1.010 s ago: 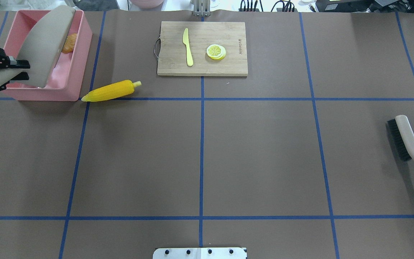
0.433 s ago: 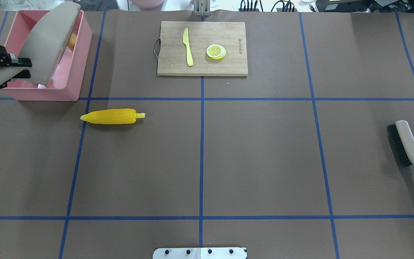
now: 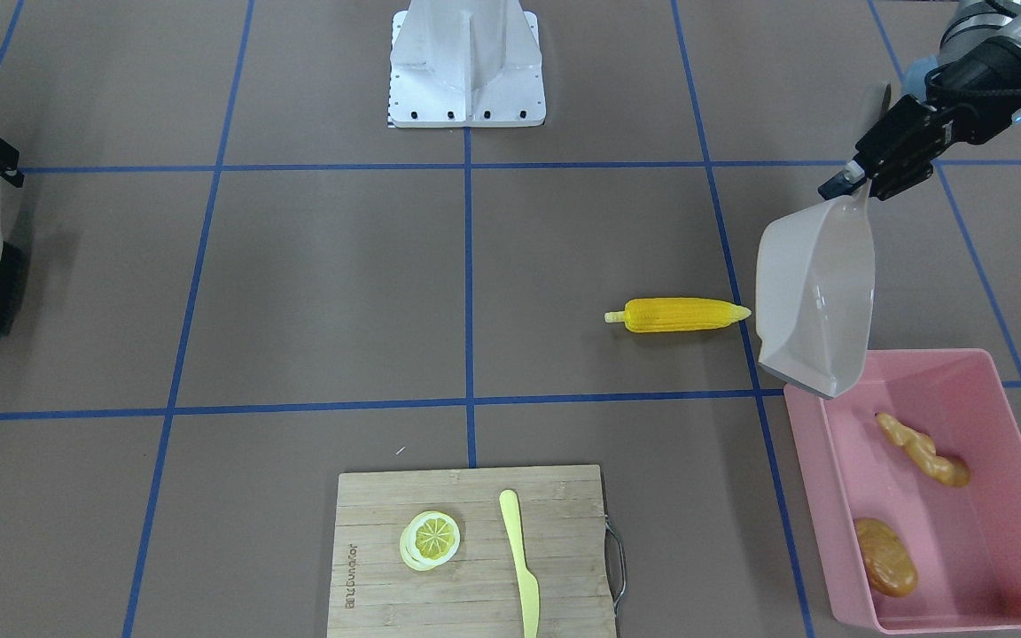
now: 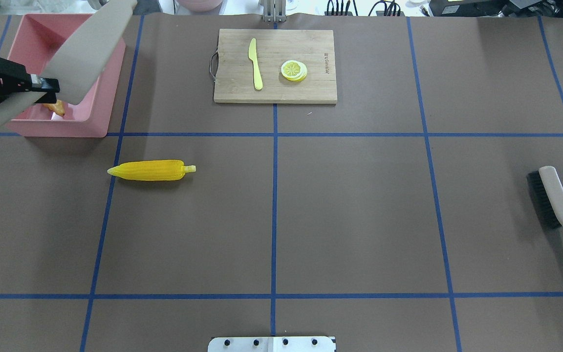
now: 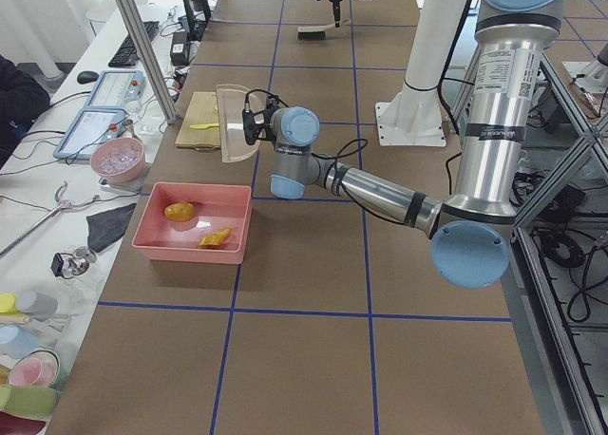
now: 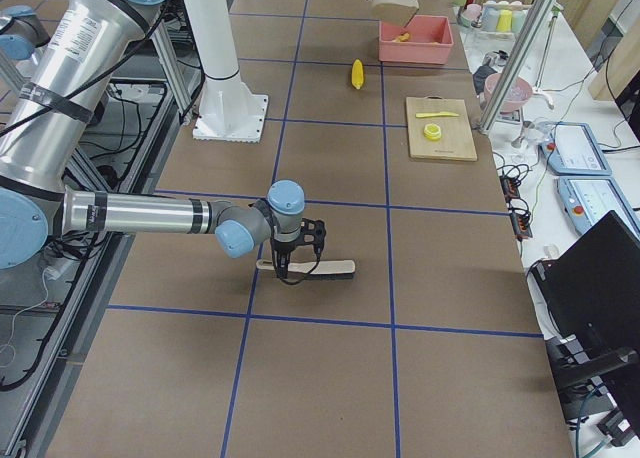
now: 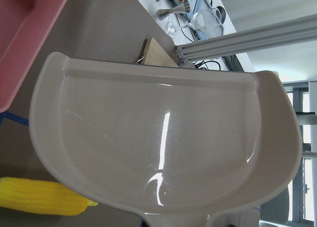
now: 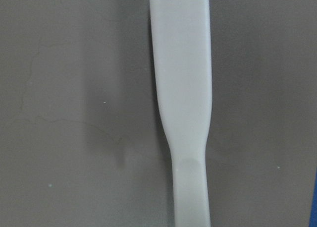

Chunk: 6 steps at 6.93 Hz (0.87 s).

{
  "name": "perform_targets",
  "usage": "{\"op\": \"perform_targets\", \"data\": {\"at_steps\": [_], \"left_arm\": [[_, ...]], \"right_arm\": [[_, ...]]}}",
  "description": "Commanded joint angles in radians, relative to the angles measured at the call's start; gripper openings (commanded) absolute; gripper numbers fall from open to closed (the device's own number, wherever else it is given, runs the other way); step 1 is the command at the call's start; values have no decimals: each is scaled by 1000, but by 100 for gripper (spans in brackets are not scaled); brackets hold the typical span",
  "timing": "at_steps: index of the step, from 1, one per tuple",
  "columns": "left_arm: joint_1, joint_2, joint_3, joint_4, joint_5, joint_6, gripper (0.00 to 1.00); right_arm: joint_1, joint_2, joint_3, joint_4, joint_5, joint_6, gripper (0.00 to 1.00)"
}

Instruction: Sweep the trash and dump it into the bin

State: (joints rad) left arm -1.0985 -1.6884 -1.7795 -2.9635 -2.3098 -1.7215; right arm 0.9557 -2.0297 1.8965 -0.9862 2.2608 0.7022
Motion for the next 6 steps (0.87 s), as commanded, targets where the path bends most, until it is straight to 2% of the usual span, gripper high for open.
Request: {"op": "perform_targets", "data": {"at_steps": [1, 4, 5, 6], "left_arm": [[78, -54, -12, 64, 1, 225, 0], [175, -97, -18, 113, 9, 571, 0], [221, -108, -14, 130, 13, 869, 0], [244, -108, -15, 209, 15, 1137, 0]], "right_arm": [[15, -6, 15, 0, 14, -4, 100], [177, -12, 12, -9, 100, -26, 100], [226, -13, 4, -12, 115, -44, 100], [300, -10, 12, -105, 118, -167, 100]]}}
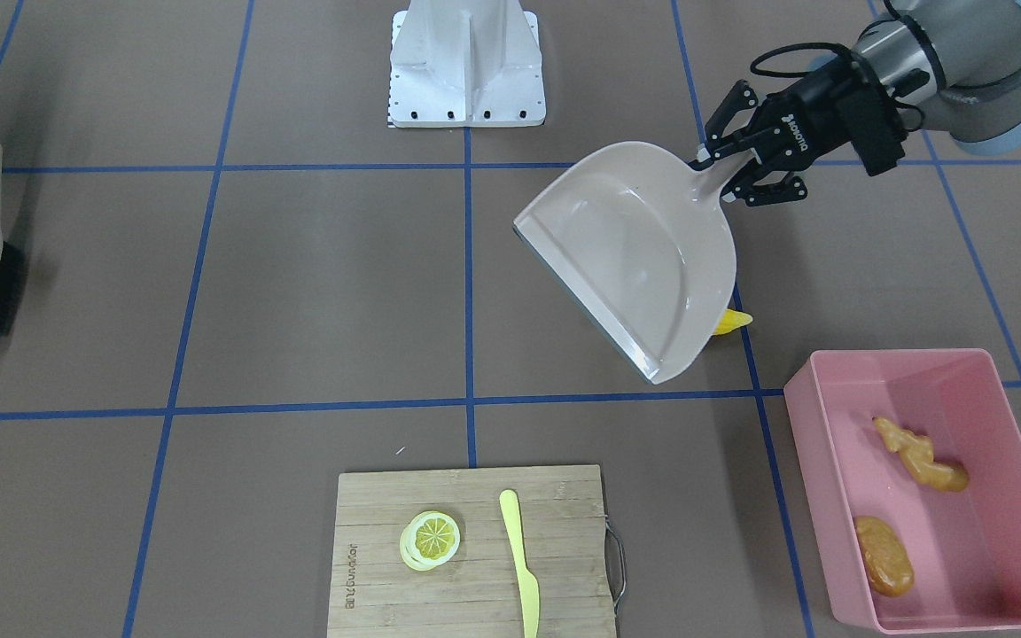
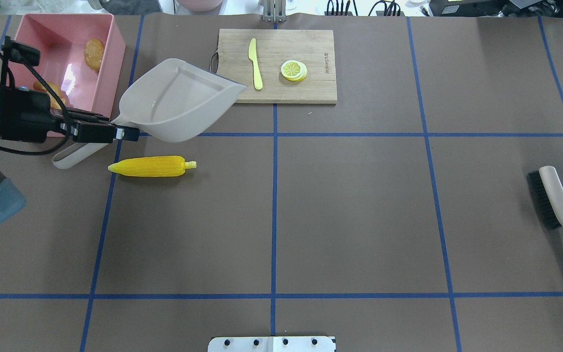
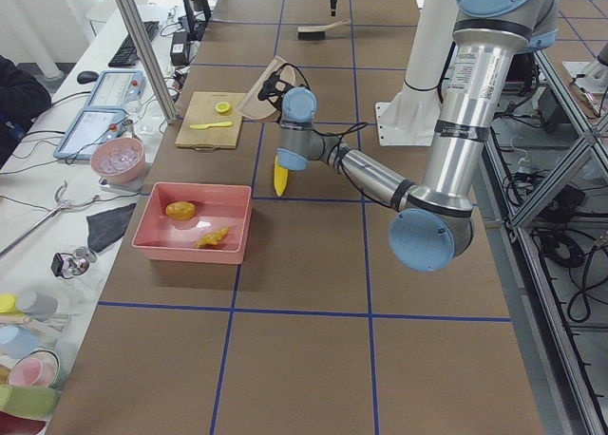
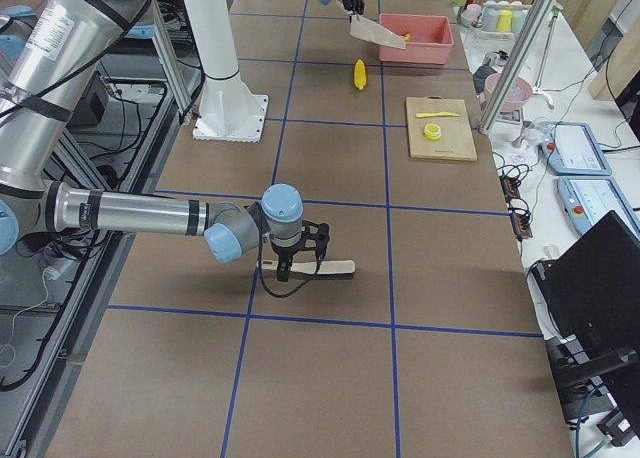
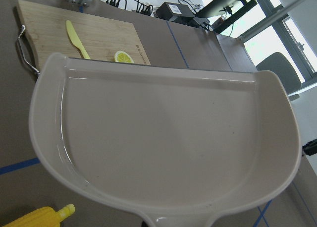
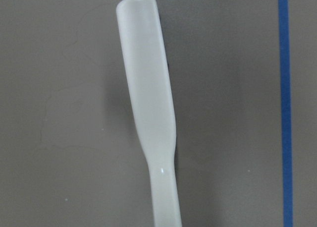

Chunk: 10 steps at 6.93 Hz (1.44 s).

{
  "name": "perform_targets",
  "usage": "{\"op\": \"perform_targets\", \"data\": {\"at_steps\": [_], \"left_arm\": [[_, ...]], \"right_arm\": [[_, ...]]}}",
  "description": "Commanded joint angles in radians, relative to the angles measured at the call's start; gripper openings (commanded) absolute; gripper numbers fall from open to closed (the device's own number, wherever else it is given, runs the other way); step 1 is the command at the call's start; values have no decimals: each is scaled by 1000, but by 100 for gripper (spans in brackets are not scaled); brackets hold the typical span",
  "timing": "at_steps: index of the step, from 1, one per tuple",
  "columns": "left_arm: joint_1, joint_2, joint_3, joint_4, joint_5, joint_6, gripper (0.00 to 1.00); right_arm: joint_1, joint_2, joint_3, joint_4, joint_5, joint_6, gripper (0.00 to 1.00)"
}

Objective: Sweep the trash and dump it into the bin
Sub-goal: 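Lower the empty dustpan back onto the table with the left gripper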

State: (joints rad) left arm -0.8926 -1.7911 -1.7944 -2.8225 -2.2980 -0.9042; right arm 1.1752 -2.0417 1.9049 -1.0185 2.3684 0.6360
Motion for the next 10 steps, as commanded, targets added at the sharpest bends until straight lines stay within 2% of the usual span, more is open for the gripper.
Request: {"op": "perform_targets", "data": {"at_steps": [1, 3, 4, 6, 7, 8, 10], "left_arm": [[76, -4, 4, 104, 2, 479, 0], [159, -4, 1, 193, -6, 562, 0], [194, -4, -2, 227, -8, 678, 0], [225, -4, 10, 373, 24, 849, 0], [228, -1, 24, 409, 119, 1010, 0], [256, -4, 64, 408, 165, 1074, 0], [255, -17, 76, 411, 169, 1175, 0]], "right_arm": [[172, 21, 40, -241, 24, -271, 100], [338, 166, 81, -679, 11, -576, 100], [375, 248, 79, -818, -21, -666, 100], [437, 259, 60, -851, -24, -714, 100], [442, 261, 54, -850, -37, -711, 100], [442, 270, 42, -847, -73, -702, 100], [463, 256, 42, -850, -69, -702, 100]]}}
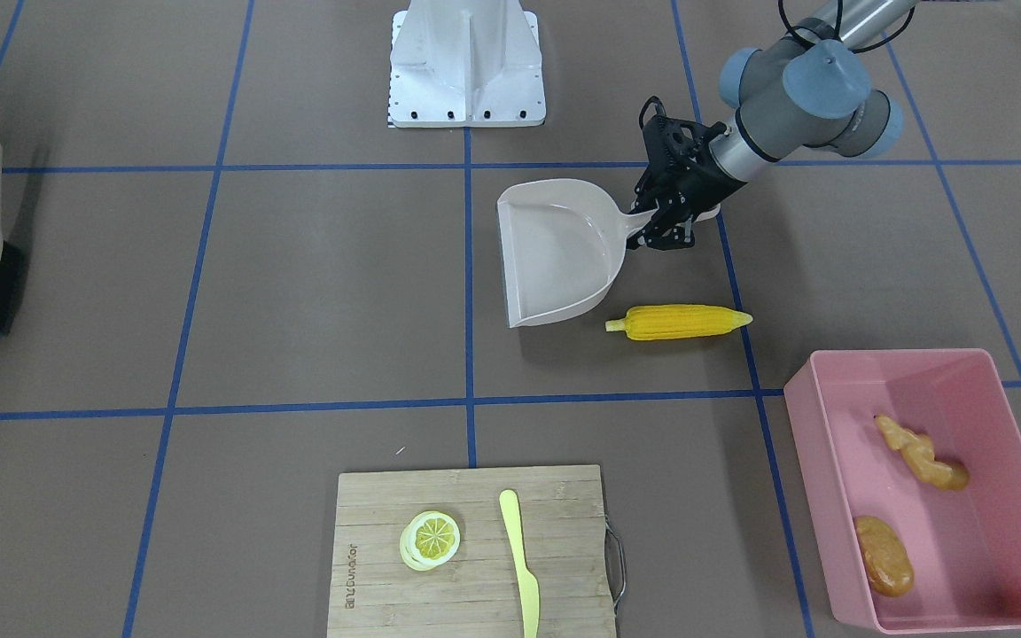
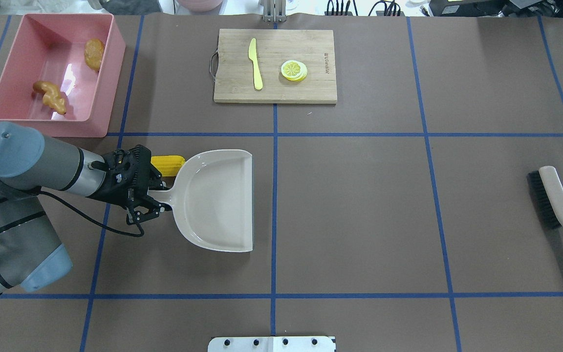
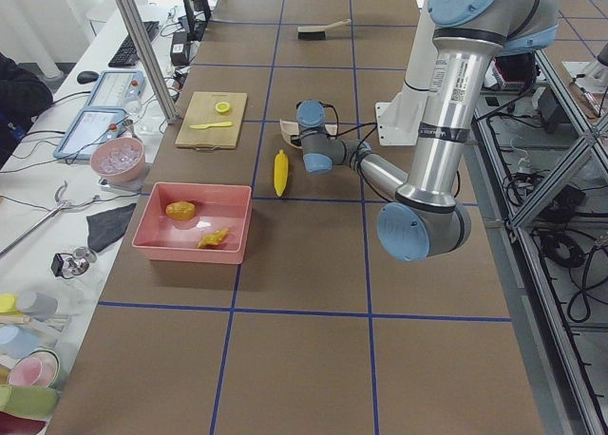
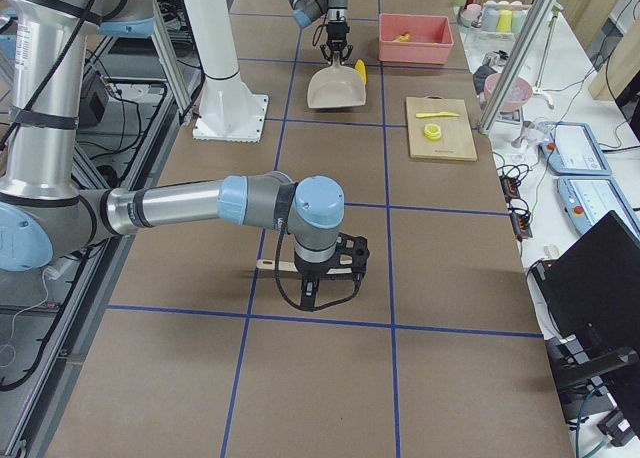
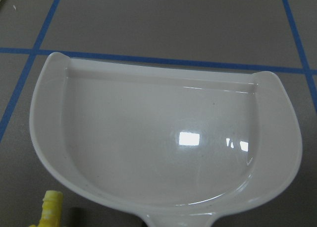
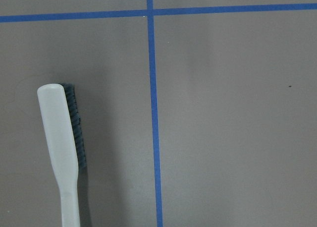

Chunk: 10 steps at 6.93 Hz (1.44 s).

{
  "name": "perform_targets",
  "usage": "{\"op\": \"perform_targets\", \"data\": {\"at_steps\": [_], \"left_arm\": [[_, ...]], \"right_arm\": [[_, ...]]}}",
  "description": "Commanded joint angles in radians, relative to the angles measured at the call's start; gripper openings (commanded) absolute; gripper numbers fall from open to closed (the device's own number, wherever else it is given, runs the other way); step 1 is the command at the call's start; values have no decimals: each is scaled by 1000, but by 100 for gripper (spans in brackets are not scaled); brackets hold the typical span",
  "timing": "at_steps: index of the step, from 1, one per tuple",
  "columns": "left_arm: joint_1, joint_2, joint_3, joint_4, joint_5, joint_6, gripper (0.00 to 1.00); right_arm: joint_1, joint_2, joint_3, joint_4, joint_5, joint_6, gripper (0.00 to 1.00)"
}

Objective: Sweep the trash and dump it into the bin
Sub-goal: 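Lower the empty dustpan back onto the table with the left gripper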

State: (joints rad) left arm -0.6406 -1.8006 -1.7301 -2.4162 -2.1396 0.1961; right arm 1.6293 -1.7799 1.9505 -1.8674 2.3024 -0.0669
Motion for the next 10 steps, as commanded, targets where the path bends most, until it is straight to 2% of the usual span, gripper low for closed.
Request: {"op": "perform_targets", "data": {"at_steps": [1, 4, 5, 6, 7, 10], "left_arm": [[2, -14, 15, 8, 6, 77, 0], [12, -46, 50, 44, -17, 66, 0], [10, -49, 49, 70, -46, 28, 6], [10, -52, 46, 69, -72, -69, 28], [10, -62, 47, 71, -72, -69, 98], [-2, -57, 14, 68, -72, -67, 99]], "right_arm": [[14, -6, -4, -1, -3, 1, 100], [14, -12, -7, 4, 0, -1, 100], [14, -12, -5, 4, -4, -1, 100], [14, -10, -5, 5, -6, -1, 100], [14, -12, -7, 5, -4, -1, 100], [14, -10, -7, 11, -6, 1, 100]]}}
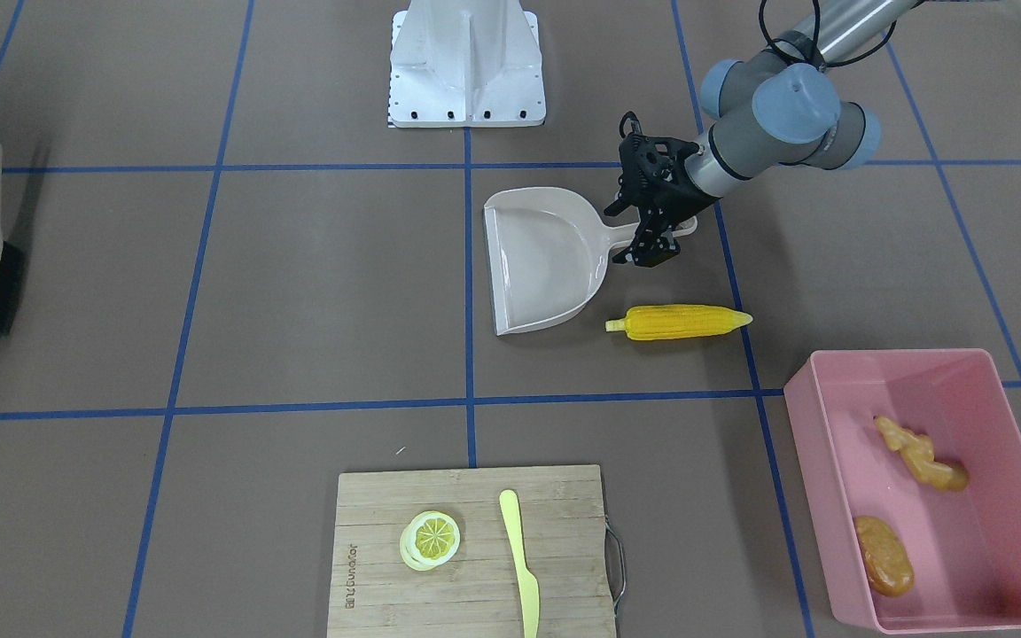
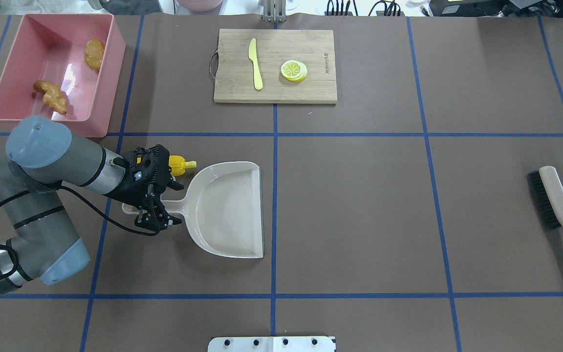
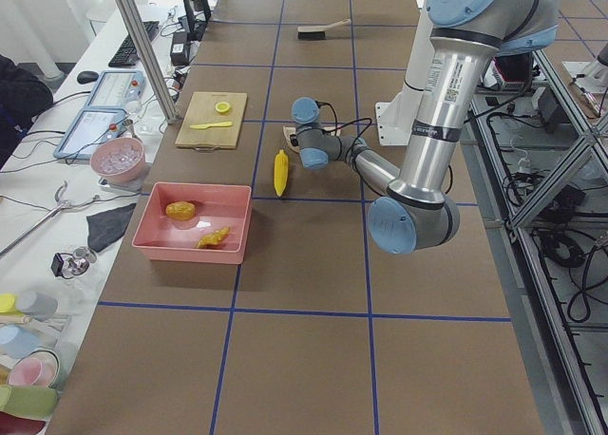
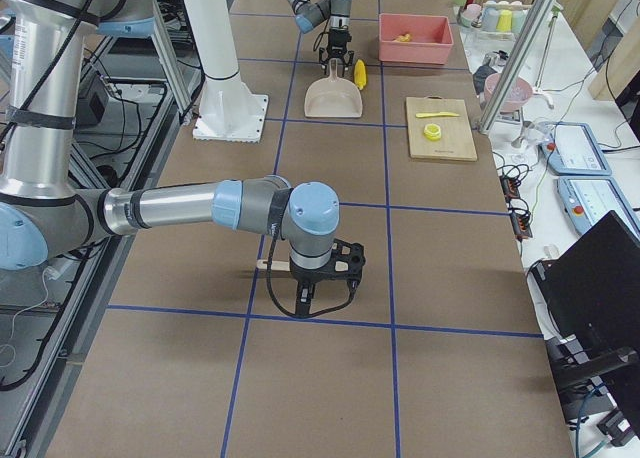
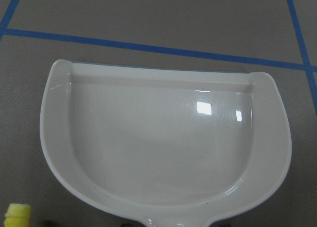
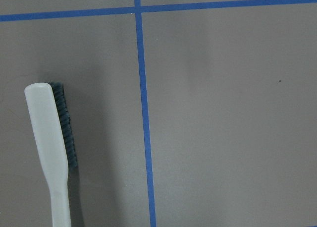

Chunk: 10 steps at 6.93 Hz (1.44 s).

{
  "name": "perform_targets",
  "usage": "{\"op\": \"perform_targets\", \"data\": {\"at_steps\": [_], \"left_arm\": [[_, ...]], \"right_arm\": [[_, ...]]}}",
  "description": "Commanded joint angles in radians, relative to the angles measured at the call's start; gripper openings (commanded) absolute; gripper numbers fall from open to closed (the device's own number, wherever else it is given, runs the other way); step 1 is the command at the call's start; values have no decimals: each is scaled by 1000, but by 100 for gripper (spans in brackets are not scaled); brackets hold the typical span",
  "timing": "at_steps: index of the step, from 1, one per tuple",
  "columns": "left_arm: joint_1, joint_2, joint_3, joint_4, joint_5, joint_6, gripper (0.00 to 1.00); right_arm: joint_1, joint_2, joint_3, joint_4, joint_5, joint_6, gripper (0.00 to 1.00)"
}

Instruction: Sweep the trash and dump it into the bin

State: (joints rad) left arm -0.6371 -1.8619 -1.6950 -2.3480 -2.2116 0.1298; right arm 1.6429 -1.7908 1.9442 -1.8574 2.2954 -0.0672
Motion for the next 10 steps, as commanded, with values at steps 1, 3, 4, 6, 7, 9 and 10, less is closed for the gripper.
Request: {"op": "perform_targets", "data": {"at_steps": [1, 3, 4, 6, 7, 9, 10], "left_arm": [[-39, 16, -76, 4, -2, -7, 99], [-85, 116, -187, 9, 1, -13, 99], [-161, 116, -187, 30, 9, -15, 99], [-427, 110, -189, 178, 7, -15, 99], [-497, 122, -189, 247, 10, -12, 99], [-570, 217, -190, 315, -17, -15, 99], [-619, 242, -189, 563, -137, -22, 99]], "right_arm": [[0, 1, -2, 1, -2, 0, 100], [0, 8, -34, 7, -5, 0, 100], [0, 17, -74, 41, -7, 0, 100], [0, 16, -180, 240, 4, 3, 100], [0, 16, -169, 236, 4, 3, 100], [-1, 19, -166, 231, -2, 4, 100], [-3, 18, -165, 230, -4, 4, 100]]}}
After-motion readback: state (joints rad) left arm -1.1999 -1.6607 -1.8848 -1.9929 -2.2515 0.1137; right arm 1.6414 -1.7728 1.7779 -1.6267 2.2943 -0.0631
